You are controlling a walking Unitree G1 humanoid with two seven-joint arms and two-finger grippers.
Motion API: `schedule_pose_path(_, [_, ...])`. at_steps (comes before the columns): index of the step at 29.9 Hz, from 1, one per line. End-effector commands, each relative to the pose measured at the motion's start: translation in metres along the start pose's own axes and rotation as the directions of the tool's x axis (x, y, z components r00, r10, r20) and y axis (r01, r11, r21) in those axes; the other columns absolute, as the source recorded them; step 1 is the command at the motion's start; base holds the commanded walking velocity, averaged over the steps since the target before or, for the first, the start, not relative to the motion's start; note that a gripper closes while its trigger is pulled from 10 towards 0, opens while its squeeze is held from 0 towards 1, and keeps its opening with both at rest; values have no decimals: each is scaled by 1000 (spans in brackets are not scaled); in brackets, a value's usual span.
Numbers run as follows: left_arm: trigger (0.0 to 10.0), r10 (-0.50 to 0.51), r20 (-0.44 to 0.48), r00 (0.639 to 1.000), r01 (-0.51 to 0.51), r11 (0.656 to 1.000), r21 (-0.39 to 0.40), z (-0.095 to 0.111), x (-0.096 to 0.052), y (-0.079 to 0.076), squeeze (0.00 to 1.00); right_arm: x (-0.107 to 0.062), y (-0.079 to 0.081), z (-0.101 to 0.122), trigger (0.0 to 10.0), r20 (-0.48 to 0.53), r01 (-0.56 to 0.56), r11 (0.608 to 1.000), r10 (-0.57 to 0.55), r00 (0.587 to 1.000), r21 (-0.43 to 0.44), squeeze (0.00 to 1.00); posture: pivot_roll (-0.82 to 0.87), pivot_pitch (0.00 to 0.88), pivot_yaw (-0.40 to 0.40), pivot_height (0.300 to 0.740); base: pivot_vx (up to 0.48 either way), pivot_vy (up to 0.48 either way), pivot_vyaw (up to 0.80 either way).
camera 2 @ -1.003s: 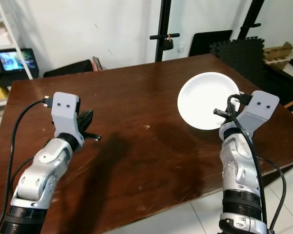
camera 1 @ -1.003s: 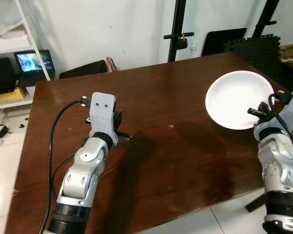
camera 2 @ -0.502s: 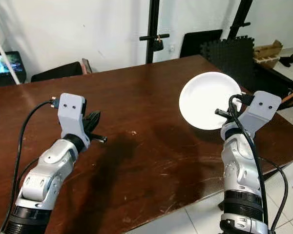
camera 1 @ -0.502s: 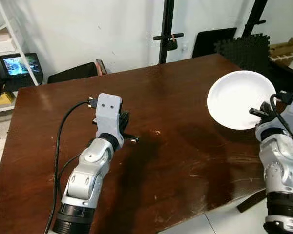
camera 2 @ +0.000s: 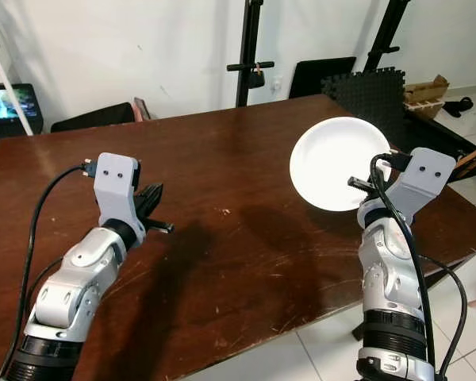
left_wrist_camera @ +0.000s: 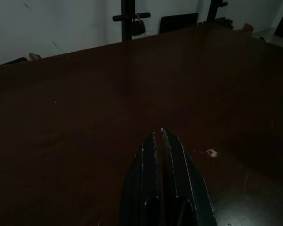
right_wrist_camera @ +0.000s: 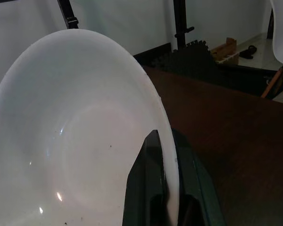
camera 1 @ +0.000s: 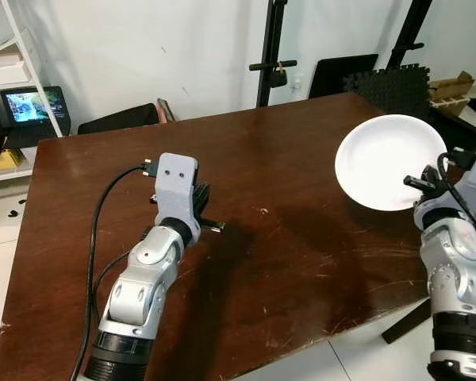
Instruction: Setting the table
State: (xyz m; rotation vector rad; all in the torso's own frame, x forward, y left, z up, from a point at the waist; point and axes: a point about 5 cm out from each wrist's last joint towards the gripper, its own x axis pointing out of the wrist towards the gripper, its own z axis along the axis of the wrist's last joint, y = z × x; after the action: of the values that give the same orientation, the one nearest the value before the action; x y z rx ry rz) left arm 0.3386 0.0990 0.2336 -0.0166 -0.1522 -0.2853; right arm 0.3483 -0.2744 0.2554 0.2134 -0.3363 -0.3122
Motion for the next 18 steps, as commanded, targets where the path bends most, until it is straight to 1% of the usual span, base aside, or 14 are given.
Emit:
schedule_pose_path(1, [10000, -2, -26, 1000, 2, 1000, 1, -6, -2, 0, 0, 0, 1, 2, 10000, 7, -4, 1000, 4, 1000, 4, 0, -39, 141, 87, 740, 0, 0, 0])
schedule_pose_path(13, [10000, -5, -32, 999, 5, 1000, 4, -7, -3, 0, 0, 0, 4, 2, 10000, 10, -17, 1000, 17, 1000, -9, 0, -40, 144, 89, 740, 0, 0, 0])
schedule_pose_path(14, [10000, -6, -35, 999, 7, 1000, 5, -7, -3, 0, 0, -1, 5, 2, 10000, 7, -29, 999, 29, 1000, -29, 0, -40, 145, 90, 740, 0, 0, 0])
schedule_pose_path(15, [10000, -9, -44, 999, 10, 1000, 8, -9, -4, 0, 0, -2, 12, -2, 10000, -11, -74, 996, 73, 997, -59, 0, -40, 150, 96, 740, 0, 0, 0])
schedule_pose_path(16, [10000, -9, -44, 999, 10, 1000, 8, -9, -4, 0, 0, -2, 12, -2, 10000, -11, -74, 996, 73, 997, -59, 0, -40, 150, 96, 740, 0, 0, 0])
schedule_pose_path(18, [10000, -16, -56, 998, 17, 1000, 14, -10, -4, 0, 0, -4, 23, -7, 10000, -43, -150, 986, 147, 988, -66, 0, -39, 155, 106, 740, 0, 0, 0])
